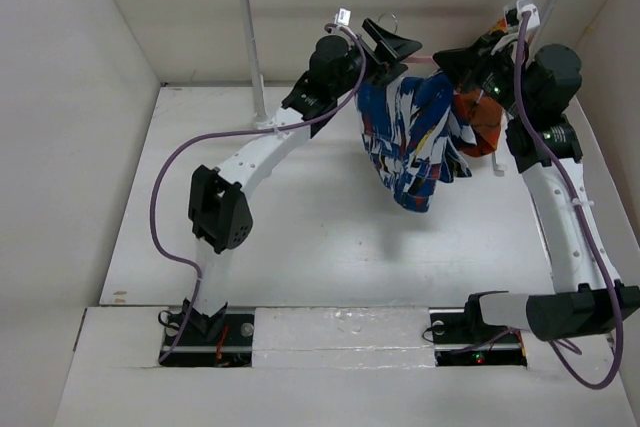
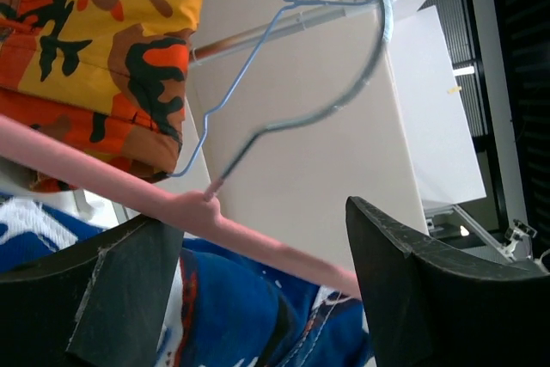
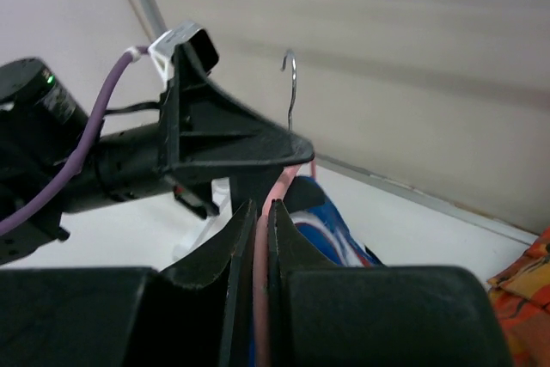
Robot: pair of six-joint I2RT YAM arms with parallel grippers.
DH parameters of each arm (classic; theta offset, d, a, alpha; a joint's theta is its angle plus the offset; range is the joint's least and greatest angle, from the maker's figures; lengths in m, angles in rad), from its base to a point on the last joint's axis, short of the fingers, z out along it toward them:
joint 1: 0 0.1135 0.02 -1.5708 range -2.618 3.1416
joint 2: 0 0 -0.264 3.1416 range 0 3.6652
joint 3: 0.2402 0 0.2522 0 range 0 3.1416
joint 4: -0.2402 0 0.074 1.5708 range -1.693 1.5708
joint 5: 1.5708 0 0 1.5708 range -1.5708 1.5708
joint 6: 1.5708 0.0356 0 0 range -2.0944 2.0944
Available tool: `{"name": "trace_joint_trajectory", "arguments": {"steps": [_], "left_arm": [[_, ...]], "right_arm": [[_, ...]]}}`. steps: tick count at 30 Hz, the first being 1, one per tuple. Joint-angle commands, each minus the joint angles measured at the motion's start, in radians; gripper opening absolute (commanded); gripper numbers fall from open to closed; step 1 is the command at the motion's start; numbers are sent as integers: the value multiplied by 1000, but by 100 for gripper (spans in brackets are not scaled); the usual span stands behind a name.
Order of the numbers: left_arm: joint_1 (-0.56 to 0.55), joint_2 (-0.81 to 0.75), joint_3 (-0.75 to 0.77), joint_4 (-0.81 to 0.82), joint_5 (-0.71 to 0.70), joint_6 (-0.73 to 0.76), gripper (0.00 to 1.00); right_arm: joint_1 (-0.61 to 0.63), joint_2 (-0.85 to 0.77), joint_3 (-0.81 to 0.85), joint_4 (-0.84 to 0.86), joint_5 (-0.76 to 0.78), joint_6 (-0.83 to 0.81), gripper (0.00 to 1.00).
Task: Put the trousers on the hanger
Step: Pick up the hanger at the center of the board.
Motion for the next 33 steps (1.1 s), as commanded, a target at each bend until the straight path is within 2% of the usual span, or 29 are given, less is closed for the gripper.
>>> {"name": "trace_joint_trajectory", "arguments": {"steps": [1,2,5,6,8,9,10,11,13,14,16,19,22,33], "left_arm": [[9,19,36,52,-2,-22,71],[9,43,80,41,9,-20,70],[9,42,71,60,3,-28,57],[9,36,59,67,0,-26,43],[9,16,31,84,-9,-16,23],[9,8,23,83,-14,-6,10],[9,3,16,78,-18,6,3],[0,-12,0,77,-23,17,0],[0,-24,-9,64,-28,44,0],[-12,-36,-17,61,-34,55,0],[-21,-46,-15,41,-43,83,0],[-31,-64,-17,29,-49,121,0],[-40,-75,-20,18,-31,136,0],[-49,-205,-171,102,40,158,0]], "right_arm": [[34,-100,-62,220,-58,32,0],[34,-114,-87,223,-59,31,0],[43,-162,-160,228,-59,31,0],[43,-181,-174,210,-59,29,0],[52,-201,-203,171,-49,3,0],[52,-212,-213,141,-43,-7,0],[52,-227,-222,97,-42,-15,0],[52,-234,-230,72,-43,-33,4],[38,-238,-236,-14,-55,-58,23],[28,-237,-237,-37,-65,-76,43],[15,-222,-231,-102,-112,-92,61],[5,-202,-219,-151,-163,-118,72],[5,-160,-216,-166,-232,-119,75],[14,-113,-221,-201,-170,-126,78]]}}
